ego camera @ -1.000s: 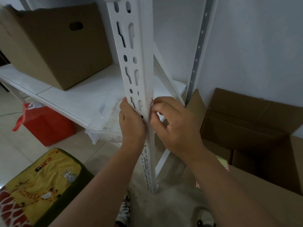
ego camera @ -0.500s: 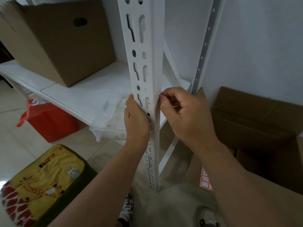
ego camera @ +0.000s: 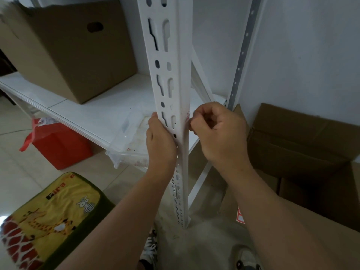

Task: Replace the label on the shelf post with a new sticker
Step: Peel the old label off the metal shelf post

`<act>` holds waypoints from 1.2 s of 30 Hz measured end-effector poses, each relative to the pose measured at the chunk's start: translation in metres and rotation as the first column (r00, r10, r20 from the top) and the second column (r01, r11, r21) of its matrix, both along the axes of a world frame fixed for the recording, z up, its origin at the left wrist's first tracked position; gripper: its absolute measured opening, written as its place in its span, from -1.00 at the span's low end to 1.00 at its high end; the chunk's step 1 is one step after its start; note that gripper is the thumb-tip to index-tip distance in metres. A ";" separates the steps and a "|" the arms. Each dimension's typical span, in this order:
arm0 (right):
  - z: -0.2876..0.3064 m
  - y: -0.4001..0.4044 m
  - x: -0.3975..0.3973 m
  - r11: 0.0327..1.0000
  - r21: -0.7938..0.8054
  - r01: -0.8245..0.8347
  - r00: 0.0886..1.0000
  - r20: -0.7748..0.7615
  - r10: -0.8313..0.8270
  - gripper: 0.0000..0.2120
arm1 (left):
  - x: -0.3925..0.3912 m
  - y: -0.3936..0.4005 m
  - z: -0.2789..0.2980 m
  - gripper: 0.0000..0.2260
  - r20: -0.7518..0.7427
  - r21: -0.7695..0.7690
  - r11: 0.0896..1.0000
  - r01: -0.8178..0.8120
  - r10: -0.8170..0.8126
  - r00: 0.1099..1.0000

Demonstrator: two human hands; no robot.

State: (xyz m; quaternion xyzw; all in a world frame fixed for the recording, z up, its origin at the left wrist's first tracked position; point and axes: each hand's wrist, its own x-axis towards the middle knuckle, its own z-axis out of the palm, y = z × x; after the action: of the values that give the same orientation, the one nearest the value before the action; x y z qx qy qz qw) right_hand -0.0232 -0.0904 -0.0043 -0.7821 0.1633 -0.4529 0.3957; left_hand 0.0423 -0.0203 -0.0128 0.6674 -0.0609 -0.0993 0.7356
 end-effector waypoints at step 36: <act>-0.004 0.003 -0.027 0.990 0.112 -0.084 0.996 0.047 0.079 -0.66 | -0.019 0.029 0.006 -0.73 0.615 -0.141 0.986 0.085 0.019 0.789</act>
State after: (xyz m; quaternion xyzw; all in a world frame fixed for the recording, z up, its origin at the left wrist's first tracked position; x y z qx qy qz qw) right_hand -0.0502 -0.0874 -0.0085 -0.7545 0.1484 -0.4427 0.4612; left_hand 0.0230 0.0092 -0.0064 0.6007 -0.3158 0.1152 0.7254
